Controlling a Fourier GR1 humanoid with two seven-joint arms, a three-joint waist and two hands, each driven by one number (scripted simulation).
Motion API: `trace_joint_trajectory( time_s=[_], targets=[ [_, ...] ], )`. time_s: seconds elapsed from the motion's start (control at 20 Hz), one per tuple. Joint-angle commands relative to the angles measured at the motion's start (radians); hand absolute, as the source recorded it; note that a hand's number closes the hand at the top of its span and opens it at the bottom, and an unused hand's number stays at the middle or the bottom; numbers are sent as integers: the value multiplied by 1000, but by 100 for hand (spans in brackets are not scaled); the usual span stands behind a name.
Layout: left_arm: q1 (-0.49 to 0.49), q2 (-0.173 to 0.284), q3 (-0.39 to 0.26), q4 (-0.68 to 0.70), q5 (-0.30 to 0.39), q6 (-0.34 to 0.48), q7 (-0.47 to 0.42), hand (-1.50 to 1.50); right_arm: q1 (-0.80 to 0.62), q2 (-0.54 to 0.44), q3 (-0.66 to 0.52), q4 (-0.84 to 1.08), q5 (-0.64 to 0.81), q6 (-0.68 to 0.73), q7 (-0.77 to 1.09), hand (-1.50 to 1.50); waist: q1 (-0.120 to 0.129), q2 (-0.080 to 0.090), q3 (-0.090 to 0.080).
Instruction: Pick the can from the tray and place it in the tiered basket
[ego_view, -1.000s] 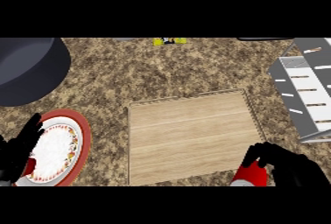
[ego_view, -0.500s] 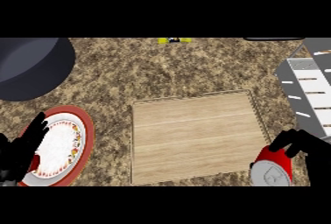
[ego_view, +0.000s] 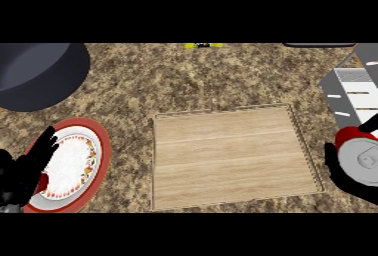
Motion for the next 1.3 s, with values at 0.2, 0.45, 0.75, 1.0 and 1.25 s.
trace_joint_trajectory(
  time_s=[0.2, 0.45, 0.75, 1.0, 1.25],
  targets=[
    [4, -19, -3, -22, -11, 1, 18, 0, -218, -98, -308, 319, -268, 3, -238, 150, 16, 5, -2],
    [-77, -11, -1, 73, -29, 2, 7, 0, -333, -39, -372, 489, -429, -48, -318, 150, 12, 7, -3],
    [-66, -21, 11, 126, -33, -21, -44, 0, -468, -109, -407, 809, -439, -73, -486, 150, 16, 7, -3],
    [-34, -13, 9, 20, -25, -24, -7, 0, -424, -314, -272, 816, -134, -87, -572, 150, 35, 17, -10],
    [-18, -27, 11, 34, -35, -11, -17, 0, -450, -440, -279, 976, -61, -123, -739, 150, 28, 12, -3]
  ],
)
